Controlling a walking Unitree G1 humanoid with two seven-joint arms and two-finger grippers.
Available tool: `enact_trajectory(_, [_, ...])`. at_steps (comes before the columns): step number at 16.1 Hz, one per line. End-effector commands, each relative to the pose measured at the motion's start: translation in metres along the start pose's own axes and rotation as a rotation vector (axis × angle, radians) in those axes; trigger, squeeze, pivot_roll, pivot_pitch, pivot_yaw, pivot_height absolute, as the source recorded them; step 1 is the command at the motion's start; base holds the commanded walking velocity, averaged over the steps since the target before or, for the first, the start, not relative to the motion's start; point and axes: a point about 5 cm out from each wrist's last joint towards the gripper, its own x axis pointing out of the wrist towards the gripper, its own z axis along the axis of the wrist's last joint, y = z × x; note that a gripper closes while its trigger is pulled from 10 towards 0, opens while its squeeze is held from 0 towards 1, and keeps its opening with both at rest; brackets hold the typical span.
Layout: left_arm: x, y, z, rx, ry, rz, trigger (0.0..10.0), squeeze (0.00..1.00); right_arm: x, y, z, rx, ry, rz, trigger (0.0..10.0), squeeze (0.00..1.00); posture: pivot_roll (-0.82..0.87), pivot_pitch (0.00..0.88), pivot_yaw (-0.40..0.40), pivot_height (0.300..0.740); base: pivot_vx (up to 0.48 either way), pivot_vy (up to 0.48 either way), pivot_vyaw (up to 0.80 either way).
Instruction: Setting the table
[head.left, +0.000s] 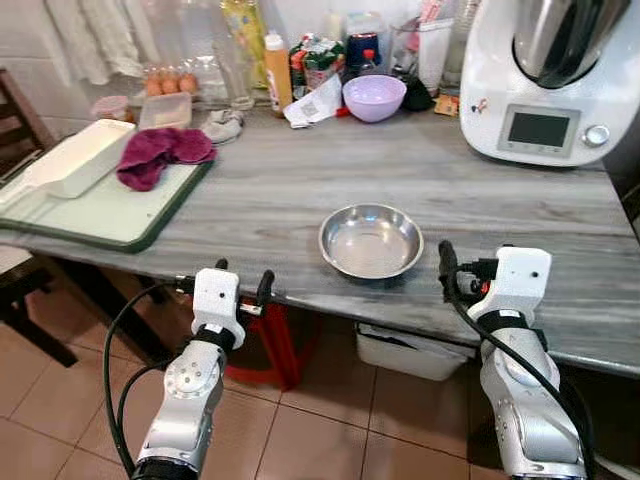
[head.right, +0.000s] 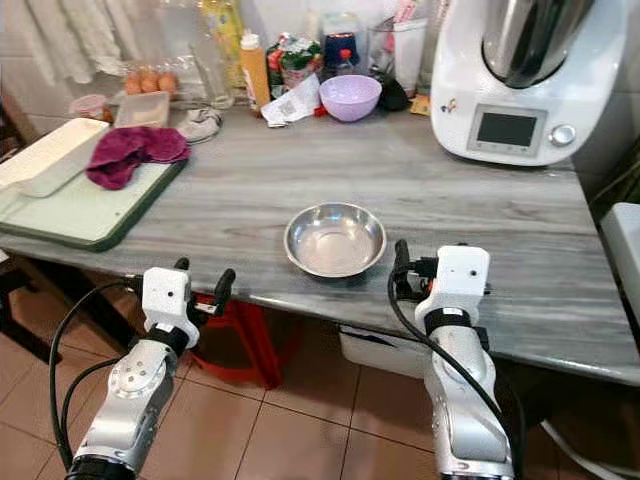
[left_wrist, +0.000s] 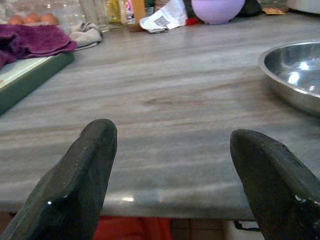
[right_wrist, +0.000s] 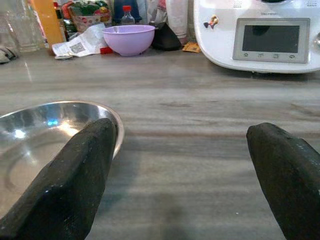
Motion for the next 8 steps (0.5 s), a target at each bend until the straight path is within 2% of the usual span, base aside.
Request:
enact_trajectory(1, [0.0011,0.0047,-0.0002,0.01,0.012,0.01,10.0,0.0,0.0023,0.0002,0.0021,0.011,-0.005,-0.006,10.0,0.0,-0.16,0.056,0.07,0.74,0.0,0.0,0.0])
enact_trajectory(6, [0.0021,0.0051,-0.0003,0.007,0.017,0.019,10.0,0.0,0.0048,-0.0044,0.0029,0.025,-0.003,-0.024,10.0,0.0,-0.16,0.058,0.067,0.74,-0.275,0.0,0.0])
enact_trajectory(8, [0.0021,0.005,-0.0007,0.008,0.02,0.02,10.0,0.0,0.0051,-0.0046,0.0027,0.027,0.0,-0.024,10.0,0.0,-0.16,0.058,0.065,0.74,-0.306,0.0,-0.53])
